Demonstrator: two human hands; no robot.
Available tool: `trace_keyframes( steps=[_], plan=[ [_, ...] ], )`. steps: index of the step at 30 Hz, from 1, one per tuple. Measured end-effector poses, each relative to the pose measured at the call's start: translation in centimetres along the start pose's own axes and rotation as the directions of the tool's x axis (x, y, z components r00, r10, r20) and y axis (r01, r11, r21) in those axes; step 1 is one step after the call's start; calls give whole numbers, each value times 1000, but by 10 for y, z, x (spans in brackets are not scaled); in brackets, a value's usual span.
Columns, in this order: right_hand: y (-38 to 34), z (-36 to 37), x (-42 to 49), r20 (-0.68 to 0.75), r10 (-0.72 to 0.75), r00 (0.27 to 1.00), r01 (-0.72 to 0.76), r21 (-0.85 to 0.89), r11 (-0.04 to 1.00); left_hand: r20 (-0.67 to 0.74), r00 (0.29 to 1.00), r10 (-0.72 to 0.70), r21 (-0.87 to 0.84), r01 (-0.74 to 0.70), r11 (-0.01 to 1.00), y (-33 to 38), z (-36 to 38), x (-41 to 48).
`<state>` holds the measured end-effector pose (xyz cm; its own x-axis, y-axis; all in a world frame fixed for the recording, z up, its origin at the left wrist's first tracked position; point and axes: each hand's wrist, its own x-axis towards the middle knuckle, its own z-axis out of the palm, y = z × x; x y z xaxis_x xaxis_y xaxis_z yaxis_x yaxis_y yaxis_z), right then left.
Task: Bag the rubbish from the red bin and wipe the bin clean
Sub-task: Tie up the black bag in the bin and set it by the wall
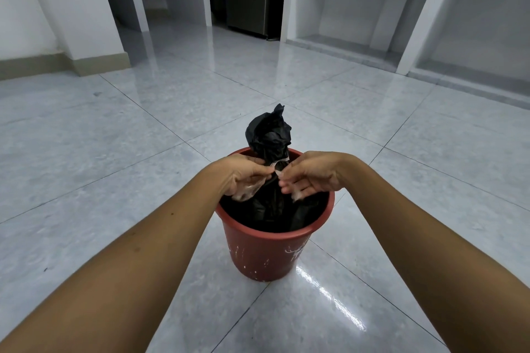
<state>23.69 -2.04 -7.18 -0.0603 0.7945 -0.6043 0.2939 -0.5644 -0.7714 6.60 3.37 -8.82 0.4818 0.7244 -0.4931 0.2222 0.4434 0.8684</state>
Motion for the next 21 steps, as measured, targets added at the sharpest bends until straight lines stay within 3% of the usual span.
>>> trace_keyframes(
  steps=[2,4,6,8,12,15,18,21],
  plan=[
    [-3,-5,-2,-96,-32,995,28,-39,999,-12,993,114,133,-112,985,-3,-1,3],
    [-7,-12,-5,-211,-170,962,113,-260,959,-27,980,197,290,-181,940,-4,1,3],
    [-7,-22,-8,-280,-366,887,137,-600,788,-68,966,251,472,-190,861,-4,4,5],
    [2,-34,-8,-354,-461,814,45,-752,657,-109,960,259,600,-144,787,-6,3,3],
    [36,-55,-11,-472,-420,775,-66,-722,689,-154,952,265,718,-76,691,-9,-4,-4],
    [47,-66,-15,-500,-404,766,-91,-706,702,-164,911,379,794,-106,599,-7,-3,-4],
    [40,-71,-19,-514,-424,746,-38,-668,743,-103,894,435,767,-207,607,-6,-6,-3],
    [30,-74,-23,-549,-450,704,116,-537,836,-3,921,391,708,-274,651,-7,-3,-6]
  ],
)
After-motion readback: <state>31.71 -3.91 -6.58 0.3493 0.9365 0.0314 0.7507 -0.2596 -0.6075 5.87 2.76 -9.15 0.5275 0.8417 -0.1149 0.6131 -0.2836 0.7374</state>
